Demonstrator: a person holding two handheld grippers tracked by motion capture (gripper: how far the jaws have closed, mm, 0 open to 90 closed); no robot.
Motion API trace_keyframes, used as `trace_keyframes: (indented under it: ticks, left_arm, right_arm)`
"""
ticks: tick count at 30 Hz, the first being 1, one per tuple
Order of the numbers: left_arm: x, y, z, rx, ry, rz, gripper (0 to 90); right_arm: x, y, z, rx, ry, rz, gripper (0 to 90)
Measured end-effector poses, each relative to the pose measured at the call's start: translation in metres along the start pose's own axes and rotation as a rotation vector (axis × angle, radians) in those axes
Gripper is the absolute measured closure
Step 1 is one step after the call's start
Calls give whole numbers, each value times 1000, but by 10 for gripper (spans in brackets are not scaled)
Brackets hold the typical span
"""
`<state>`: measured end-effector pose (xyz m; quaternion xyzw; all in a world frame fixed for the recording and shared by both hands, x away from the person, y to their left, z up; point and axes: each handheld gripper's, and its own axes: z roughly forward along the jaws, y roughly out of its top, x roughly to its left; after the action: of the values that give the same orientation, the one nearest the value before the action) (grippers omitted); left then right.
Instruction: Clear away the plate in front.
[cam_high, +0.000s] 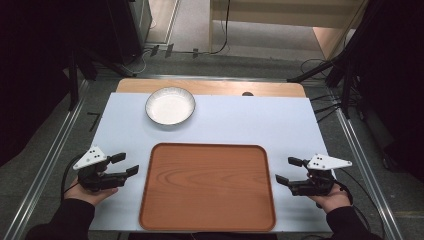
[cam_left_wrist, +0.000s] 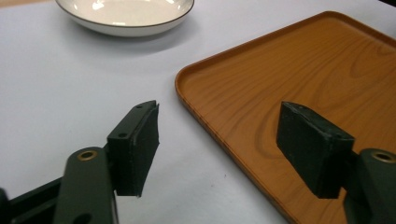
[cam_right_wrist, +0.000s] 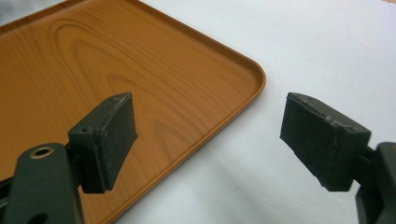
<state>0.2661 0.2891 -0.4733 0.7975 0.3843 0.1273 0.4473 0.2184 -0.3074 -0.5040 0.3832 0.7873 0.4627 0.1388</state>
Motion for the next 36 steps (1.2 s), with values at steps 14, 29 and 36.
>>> trace_keyframes:
  ticks: [14,29,36]
  left_arm:
    - [0,0,2,55,2,-46,393]
    - [4,1,0,61,18,-42,324]
    - [3,1,1,56,16,-34,309]
  right_arm:
    - [1,0,1,9,-3,1,192]
    - [1,0,2,22,-3,-4,193]
    - [0,-1,2,25,-1,-5,193]
